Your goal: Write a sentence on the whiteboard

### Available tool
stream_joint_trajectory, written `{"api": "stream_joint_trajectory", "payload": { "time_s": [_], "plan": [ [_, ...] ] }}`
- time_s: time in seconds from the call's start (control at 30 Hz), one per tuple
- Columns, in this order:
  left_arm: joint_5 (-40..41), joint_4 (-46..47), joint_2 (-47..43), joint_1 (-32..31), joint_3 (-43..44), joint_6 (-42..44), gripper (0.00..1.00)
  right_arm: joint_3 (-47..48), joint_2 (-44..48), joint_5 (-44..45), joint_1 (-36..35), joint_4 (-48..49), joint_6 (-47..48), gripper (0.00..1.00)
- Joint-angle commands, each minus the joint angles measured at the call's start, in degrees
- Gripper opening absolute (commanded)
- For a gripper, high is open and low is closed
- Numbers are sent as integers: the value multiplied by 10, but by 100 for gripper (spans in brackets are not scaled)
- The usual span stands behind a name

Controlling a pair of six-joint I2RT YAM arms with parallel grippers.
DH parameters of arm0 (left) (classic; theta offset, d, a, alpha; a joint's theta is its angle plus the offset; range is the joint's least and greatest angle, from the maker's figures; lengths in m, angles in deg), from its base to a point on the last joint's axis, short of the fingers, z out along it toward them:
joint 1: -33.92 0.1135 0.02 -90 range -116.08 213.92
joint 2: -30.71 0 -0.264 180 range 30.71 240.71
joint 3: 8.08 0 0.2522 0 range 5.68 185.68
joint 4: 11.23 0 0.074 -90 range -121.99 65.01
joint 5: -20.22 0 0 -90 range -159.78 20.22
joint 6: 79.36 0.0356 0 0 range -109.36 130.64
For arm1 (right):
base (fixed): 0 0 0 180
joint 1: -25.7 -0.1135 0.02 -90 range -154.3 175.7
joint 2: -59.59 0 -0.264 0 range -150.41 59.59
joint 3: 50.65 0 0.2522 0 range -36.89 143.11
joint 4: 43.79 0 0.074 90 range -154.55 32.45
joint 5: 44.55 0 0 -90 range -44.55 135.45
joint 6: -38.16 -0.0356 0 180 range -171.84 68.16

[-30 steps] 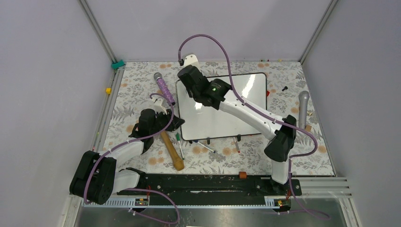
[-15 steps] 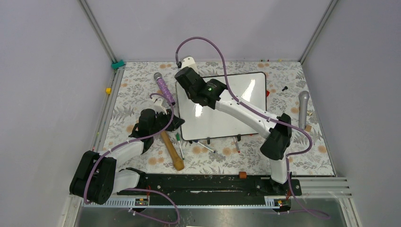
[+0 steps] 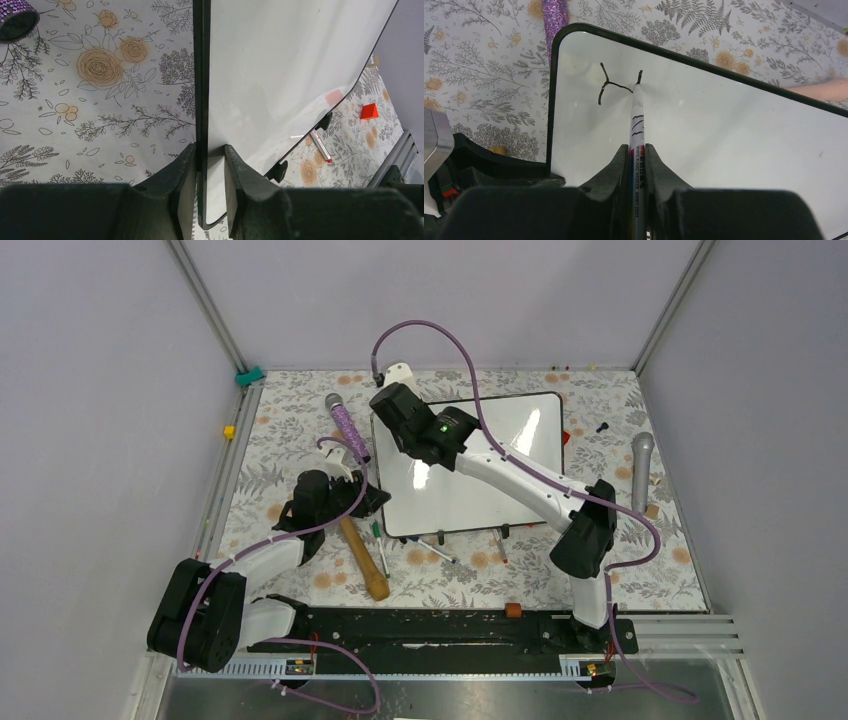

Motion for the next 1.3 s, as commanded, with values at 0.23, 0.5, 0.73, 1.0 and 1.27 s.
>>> {"api": "stream_joint_trajectory", "payload": {
  "time_s": [0.23, 0.5, 0.73, 1.0, 1.27],
  "plan": [
    [6, 9, -9, -6, 20, 9, 0, -12, 24, -50, 6, -41, -8, 0],
    [6, 9, -8, -5, 20, 8, 0, 8, 19, -63, 6, -72, -6, 0],
    [4, 10, -8, -6, 20, 8, 0, 1, 43, -69, 5, -62, -7, 0],
    [5, 10, -7, -5, 20, 8, 0, -134, 155, -60, 6, 56, -3, 0],
    [6, 10, -8, -6, 20, 8, 0, -246, 229, -36, 5, 156, 11, 0]
  ]
}}
